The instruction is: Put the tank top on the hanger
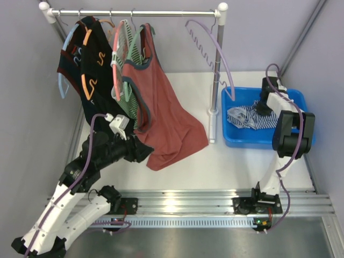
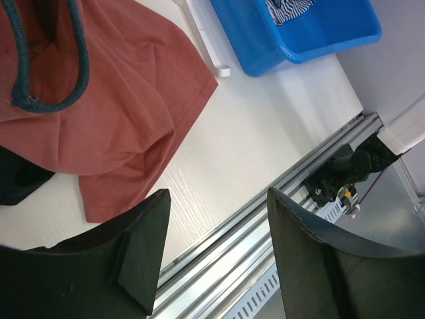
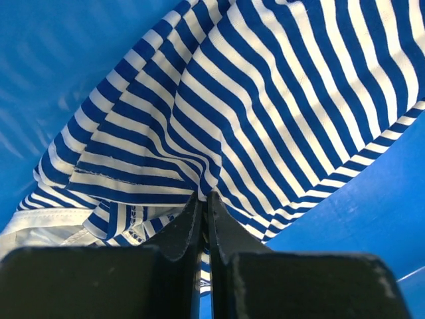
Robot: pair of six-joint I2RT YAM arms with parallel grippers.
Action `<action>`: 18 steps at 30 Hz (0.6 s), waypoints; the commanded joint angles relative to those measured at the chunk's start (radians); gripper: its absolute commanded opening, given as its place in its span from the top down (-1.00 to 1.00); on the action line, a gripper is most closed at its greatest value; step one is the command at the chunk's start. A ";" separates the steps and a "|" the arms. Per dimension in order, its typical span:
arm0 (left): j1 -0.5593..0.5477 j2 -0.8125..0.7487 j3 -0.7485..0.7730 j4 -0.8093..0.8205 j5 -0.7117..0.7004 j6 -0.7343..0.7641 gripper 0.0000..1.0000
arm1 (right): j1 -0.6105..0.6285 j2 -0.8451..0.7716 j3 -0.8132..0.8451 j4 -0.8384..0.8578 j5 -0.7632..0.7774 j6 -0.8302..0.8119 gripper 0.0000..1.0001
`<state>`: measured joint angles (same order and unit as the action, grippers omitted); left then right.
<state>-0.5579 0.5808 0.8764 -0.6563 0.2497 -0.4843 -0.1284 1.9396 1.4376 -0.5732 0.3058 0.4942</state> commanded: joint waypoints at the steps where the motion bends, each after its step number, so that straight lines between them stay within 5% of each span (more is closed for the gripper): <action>1: 0.004 -0.006 -0.007 0.049 0.008 0.009 -0.30 | -0.005 -0.048 0.020 0.000 -0.001 -0.013 1.00; 18: 0.003 0.001 0.015 0.073 0.028 0.019 -0.29 | -0.005 -0.510 0.432 -0.310 -0.040 -0.036 1.00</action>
<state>-0.5579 0.5800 0.8726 -0.6460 0.2516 -0.4763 -0.1284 1.5192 1.7798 -0.7944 0.2787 0.4755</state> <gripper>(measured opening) 0.648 0.014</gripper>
